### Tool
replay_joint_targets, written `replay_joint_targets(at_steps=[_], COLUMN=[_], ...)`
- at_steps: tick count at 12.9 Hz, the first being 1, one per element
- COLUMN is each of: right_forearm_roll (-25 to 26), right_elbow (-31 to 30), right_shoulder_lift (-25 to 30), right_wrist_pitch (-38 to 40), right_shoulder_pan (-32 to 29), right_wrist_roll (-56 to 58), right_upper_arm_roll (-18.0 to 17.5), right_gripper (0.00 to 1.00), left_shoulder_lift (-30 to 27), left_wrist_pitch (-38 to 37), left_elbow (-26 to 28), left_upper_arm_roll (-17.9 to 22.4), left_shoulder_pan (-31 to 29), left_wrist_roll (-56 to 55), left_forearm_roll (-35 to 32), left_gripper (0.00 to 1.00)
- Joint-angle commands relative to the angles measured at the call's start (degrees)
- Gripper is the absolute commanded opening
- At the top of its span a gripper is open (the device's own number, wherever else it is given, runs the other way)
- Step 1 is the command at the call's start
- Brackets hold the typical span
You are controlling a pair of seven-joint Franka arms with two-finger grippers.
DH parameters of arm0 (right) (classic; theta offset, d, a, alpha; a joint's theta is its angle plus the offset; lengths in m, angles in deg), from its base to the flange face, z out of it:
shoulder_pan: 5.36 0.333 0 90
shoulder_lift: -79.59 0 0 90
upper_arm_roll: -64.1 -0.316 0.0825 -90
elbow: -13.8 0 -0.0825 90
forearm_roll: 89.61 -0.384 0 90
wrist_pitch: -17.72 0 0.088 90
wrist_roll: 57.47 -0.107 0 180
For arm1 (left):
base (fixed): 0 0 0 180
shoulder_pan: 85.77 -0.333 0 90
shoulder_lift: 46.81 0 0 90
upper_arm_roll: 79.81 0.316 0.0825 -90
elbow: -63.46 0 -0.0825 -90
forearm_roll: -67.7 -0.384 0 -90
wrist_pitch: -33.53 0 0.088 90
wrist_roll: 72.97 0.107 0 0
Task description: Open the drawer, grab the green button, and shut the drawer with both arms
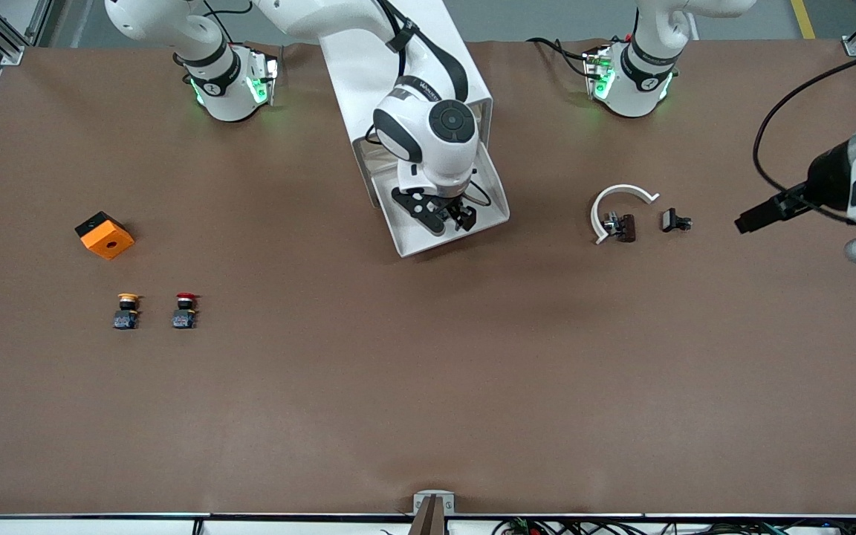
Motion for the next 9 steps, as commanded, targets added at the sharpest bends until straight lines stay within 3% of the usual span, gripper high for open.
replay_joint_targets(at_steps=[1, 3, 4, 9], right_forearm_roll=[-0.10, -0.10, -0.01, -0.01], right_elbow=[1.29, 1.29, 1.29, 1.38], right_shoulder_lift=[-0.97, -0.97, -0.97, -0.97], right_wrist_pitch=[0.19, 0.19, 0.19, 0.19], right_shoulder_pan=[1.14, 1.49, 1.49, 1.22], right_wrist_roll=[3.96, 4.69, 4.86, 4.78], right_upper_arm_roll=[0.47, 0.47, 0.47, 0.47], right_gripper=[1.00, 1.00, 1.00, 1.00], left_shoulder_lift=[-4.58, -4.76, -5.02, -7.91], left_wrist_pitch=[1.72, 1.63, 1.63, 1.72], left_elbow=[4.84, 4.84, 4.84, 6.50], left_upper_arm_roll=[-5.72, -20.53, -23.04, -23.41], left_shoulder_pan=[-4.38, -16.92, -18.20, -20.14], left_wrist_roll=[2.44, 2.62, 2.88, 11.49], left_forearm_roll=[-2.27, -4.97, -6.65, -6.23], left_gripper=[1.00, 1.00, 1.00, 1.00])
